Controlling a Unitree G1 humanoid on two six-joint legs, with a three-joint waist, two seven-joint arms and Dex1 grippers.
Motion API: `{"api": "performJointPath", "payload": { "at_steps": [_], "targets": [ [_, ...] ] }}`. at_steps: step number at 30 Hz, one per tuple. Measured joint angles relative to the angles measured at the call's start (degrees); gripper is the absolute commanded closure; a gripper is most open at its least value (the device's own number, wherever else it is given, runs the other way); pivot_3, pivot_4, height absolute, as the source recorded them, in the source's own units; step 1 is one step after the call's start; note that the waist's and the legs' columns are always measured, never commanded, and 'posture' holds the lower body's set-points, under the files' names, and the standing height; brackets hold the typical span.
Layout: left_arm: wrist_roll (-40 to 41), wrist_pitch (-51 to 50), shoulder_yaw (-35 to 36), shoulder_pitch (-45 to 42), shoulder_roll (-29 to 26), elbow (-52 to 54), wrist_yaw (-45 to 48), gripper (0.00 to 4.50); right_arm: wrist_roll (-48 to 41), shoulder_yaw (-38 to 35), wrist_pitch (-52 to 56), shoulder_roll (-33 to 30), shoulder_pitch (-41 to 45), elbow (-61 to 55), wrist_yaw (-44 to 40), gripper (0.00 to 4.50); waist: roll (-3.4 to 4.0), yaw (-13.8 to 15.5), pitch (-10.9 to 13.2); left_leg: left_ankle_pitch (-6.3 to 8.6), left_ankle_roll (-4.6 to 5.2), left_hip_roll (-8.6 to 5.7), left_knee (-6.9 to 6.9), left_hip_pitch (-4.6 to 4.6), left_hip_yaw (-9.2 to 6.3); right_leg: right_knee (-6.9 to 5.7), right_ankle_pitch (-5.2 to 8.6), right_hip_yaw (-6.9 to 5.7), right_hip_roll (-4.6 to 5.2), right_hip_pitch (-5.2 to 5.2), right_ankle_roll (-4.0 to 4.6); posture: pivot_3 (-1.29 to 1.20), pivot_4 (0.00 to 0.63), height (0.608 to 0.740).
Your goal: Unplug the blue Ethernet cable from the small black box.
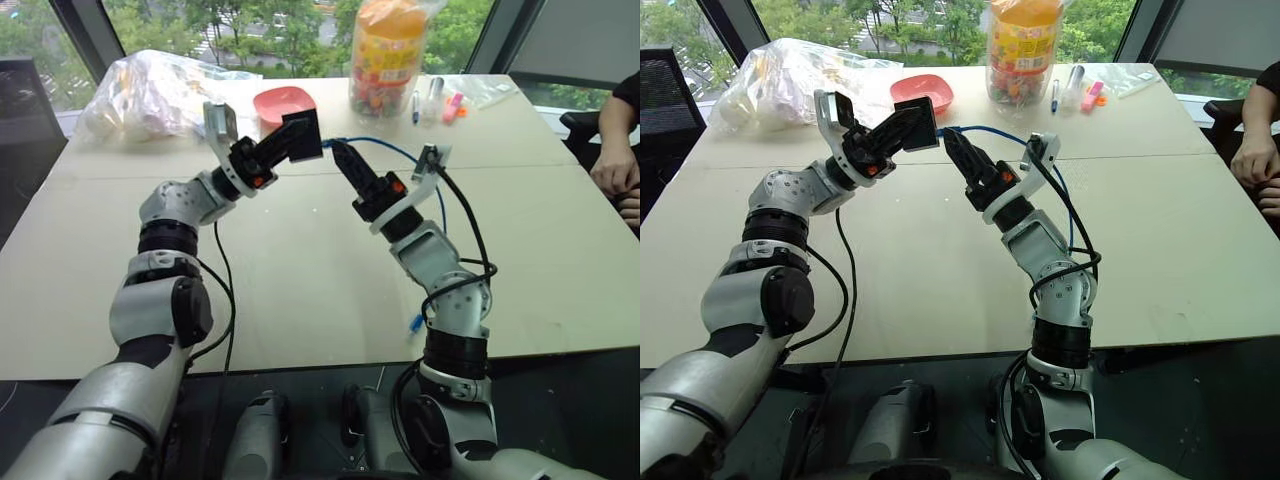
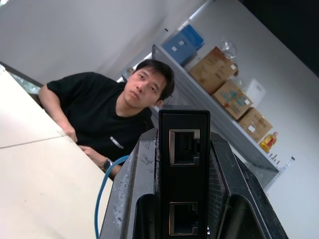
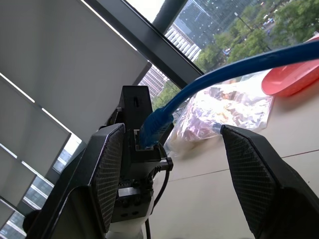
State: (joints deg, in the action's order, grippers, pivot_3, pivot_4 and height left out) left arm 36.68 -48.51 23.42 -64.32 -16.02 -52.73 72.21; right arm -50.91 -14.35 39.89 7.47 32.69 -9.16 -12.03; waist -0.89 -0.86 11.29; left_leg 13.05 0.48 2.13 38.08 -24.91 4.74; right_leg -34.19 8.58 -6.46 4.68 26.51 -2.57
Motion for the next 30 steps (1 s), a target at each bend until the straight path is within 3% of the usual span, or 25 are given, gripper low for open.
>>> {"api": "performJointPath", "payload": {
  "at_steps": [9, 11, 13, 16, 17, 30],
  "targets": [
    [1.10, -1.40, -0.09, 0.73, 0.45, 2.41, -1.35, 3.99, 0.07, 1.60, -1.63, -0.24, 0.23, 1.53, 0.01, 1.32, 0.00, -0.02, 0.00, 0.00, 0.00, 0.00, 0.00, 0.00, 0.00, 0.00, 0.00, 0.00, -0.01, 0.00, 0.00, 0.00, 0.150, 0.740],
    [1.28, -1.45, -0.13, 0.78, 0.58, 2.49, -1.42, 3.99, 0.06, 1.93, -1.72, -0.23, 0.27, 1.83, 0.01, 1.81, 0.00, 0.01, 0.00, 0.00, 0.00, 0.00, 0.00, 0.00, 0.00, 0.00, 0.00, 0.00, 0.00, 0.00, 0.00, 0.00, 0.150, 0.740],
    [1.31, -1.44, -0.19, 0.90, 0.71, 2.49, -1.49, 3.99, 0.08, 2.16, -2.16, -0.21, 0.60, 2.01, 0.01, 2.59, 0.00, 0.01, 0.00, 0.00, 0.00, 0.00, 0.00, 0.00, 0.00, 0.01, 0.00, 0.00, 0.00, 0.00, 0.00, 0.00, 0.150, 0.740],
    [1.30, -1.45, -0.55, 1.01, 0.98, 2.49, -2.15, 3.99, 0.00, 2.70, -3.11, -0.11, 1.17, 2.06, -0.20, 4.12, 0.00, -0.01, 0.00, 0.00, 0.00, 0.00, 0.00, 0.00, 0.00, 0.01, 0.01, 0.00, 0.00, 0.00, -0.01, 0.00, 0.150, 0.740],
    [1.38, -1.45, -0.51, 1.08, 0.98, 2.48, -2.32, 3.99, -0.28, 2.82, -3.38, -0.01, 1.18, 2.04, -0.46, 4.45, 0.00, -0.01, 0.00, 0.00, 0.00, 0.00, 0.00, 0.00, 0.00, 0.01, 0.01, 0.00, 0.00, 0.00, -0.01, 0.00, 0.150, 0.740],
    [1.59, -1.17, -0.58, 1.11, 0.67, 2.48, -3.16, 3.99, -4.48, 2.48, -3.58, 0.02, 1.27, 3.77, 0.56, 4.45, 0.00, 0.00, 0.00, 0.00, 0.00, 0.00, 0.00, 0.00, 0.00, 0.01, 0.01, 0.00, 0.00, 0.00, -0.01, 0.00, 0.150, 0.740]
  ]
}}
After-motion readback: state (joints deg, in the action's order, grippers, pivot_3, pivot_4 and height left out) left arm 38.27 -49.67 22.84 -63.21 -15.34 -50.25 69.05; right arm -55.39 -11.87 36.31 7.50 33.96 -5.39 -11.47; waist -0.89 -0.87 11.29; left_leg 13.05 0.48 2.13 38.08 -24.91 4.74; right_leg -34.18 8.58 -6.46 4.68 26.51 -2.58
